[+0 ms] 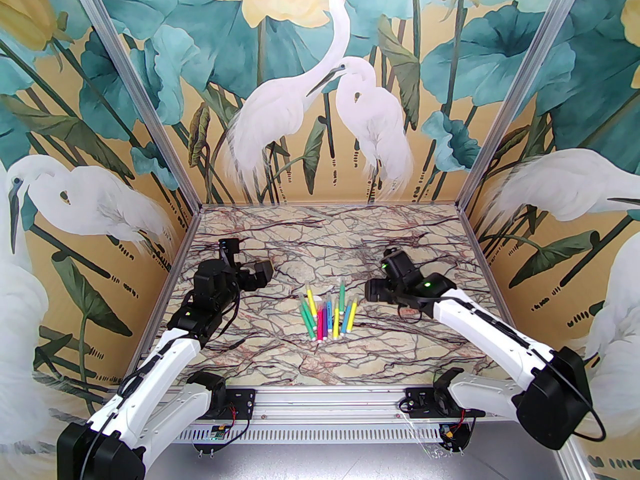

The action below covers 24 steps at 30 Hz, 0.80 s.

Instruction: Open the pen caps

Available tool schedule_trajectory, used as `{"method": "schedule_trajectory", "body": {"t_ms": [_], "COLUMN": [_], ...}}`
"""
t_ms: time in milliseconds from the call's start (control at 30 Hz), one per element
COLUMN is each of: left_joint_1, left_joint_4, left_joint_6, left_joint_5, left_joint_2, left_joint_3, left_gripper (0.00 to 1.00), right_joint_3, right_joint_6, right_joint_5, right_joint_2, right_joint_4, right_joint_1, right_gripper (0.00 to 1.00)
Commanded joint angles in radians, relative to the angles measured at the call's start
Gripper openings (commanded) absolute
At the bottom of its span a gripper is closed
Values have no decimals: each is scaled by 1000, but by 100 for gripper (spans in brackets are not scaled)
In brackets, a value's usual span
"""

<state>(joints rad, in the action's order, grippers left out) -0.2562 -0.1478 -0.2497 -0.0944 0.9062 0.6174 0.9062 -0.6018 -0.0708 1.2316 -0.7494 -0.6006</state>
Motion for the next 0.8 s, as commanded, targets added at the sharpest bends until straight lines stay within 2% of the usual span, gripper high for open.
{"method": "schedule_trajectory", "body": {"t_ms": [0,100,267,567,767], "left_joint_1": [-21,-39,-59,-61,-62], "left_joint_4": [-28,-18,-20,-62,-49], "left_joint_6": [-11,8,22,18,18], "left_joint_5": [-118,-150,-170,-51,-51], "left_joint_2": [24,39,40,36,40], "left_joint_3": [30,40,41,36,30], "left_gripper": [100,99,99,99,100], "right_joint_3": [-2,-32,-39,-40,-33], "right_joint_6": [-85,-116,-145,-166,-170], "right_joint_5": [74,123,132,141,154], "right_joint_2": [17,39,102,226,299], "right_joint_4": [-20,20,69,133,170], "right_joint_1": [-26,-47,-82,-101,-103], "right_gripper": [75,72,69,61,56]}}
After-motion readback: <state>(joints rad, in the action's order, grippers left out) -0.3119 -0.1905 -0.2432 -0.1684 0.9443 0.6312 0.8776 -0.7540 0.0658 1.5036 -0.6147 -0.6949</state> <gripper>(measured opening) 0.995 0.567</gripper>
